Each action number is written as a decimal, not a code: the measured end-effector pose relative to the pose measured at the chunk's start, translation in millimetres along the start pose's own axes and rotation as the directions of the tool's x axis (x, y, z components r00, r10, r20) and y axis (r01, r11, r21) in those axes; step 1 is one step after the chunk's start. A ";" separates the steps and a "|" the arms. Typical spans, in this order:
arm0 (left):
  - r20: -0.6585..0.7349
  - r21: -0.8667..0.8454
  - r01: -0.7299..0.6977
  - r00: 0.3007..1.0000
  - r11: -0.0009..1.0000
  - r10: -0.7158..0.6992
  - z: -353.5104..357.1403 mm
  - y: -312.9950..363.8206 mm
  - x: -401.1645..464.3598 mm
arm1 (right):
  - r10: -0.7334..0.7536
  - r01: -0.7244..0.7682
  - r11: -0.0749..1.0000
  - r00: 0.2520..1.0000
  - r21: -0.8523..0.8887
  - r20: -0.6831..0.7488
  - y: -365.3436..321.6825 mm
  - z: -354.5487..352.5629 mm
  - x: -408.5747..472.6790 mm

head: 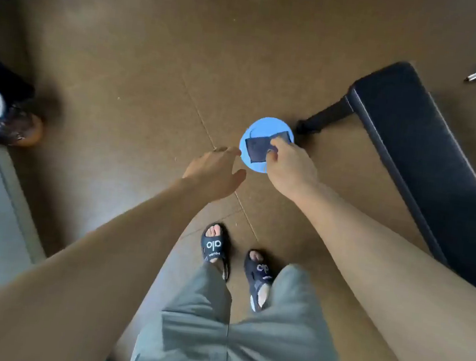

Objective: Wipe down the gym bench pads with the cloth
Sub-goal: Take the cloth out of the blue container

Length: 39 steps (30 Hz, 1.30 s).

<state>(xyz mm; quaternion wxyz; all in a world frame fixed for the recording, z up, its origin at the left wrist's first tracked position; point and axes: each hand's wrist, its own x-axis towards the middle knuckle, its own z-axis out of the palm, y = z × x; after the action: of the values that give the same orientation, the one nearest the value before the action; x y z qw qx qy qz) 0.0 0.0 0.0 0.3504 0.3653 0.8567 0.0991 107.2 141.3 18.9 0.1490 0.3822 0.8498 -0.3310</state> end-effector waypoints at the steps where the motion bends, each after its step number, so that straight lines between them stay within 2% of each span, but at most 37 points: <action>1: 0.008 -0.005 -0.017 1.000 1.000 0.017 5.9 -1.9 17.7 | 0.036 -0.035 0.999 0.999 0.019 -0.007 9.2 2.8 11.8; 6: 0.071 0.008 0.030 0.997 1.000 -0.030 51.5 -14.8 114.0 | 0.142 -0.139 0.986 0.989 0.093 -0.032 82.8 41.9 90.9; 10: 0.066 0.017 0.065 0.996 0.998 -0.066 113.9 -34.2 203.1 | 0.194 -0.187 0.970 0.980 0.152 -0.034 147.5 86.7 170.3; 17: 0.006 -0.114 0.155 0.988 0.981 -0.156 232.8 -82.6 348.3 | 0.254 -0.229 0.939 0.965 0.257 -0.070 247.0 188.3 315.1; 20: -0.016 -0.299 0.277 0.955 0.913 -0.295 272.5 -102.0 400.9 | 0.294 -0.266 0.934 0.952 0.239 -0.088 275.8 232.3 367.1; 24: 0.015 -0.557 0.410 0.874 0.722 -0.485 319.6 -137.0 446.4 | 0.319 -0.282 0.945 0.907 0.166 -0.274 305.2 279.2 405.9; 28: -0.038 -0.643 0.363 0.865 0.675 -0.501 344.3 -160.2 461.4 | 0.328 -0.241 0.936 0.864 0.258 -0.381 316.4 298.2 423.3; 34: -0.043 -0.751 0.264 0.895 0.605 -0.444 335.5 -147.1 456.6 | 0.366 -0.144 0.827 0.872 0.544 -0.325 302.6 284.8 423.1; 37: 0.037 -0.864 0.213 0.931 0.457 -0.363 325.0 -127.6 453.8 | 0.274 0.020 0.808 0.873 0.589 -0.404 287.0 278.7 411.2; 39: 0.087 -0.900 0.206 0.949 0.384 -0.303 317.7 -112.8 452.7 | 0.123 0.167 0.839 0.869 0.518 -0.479 276.0 279.3 399.6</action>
<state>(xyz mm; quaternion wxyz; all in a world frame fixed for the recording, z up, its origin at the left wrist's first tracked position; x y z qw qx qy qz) -69.7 207.0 -520.5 0.4619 -0.0191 0.7307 0.5023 48.6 307.4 -512.9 -0.1918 0.4698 0.7342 -0.4510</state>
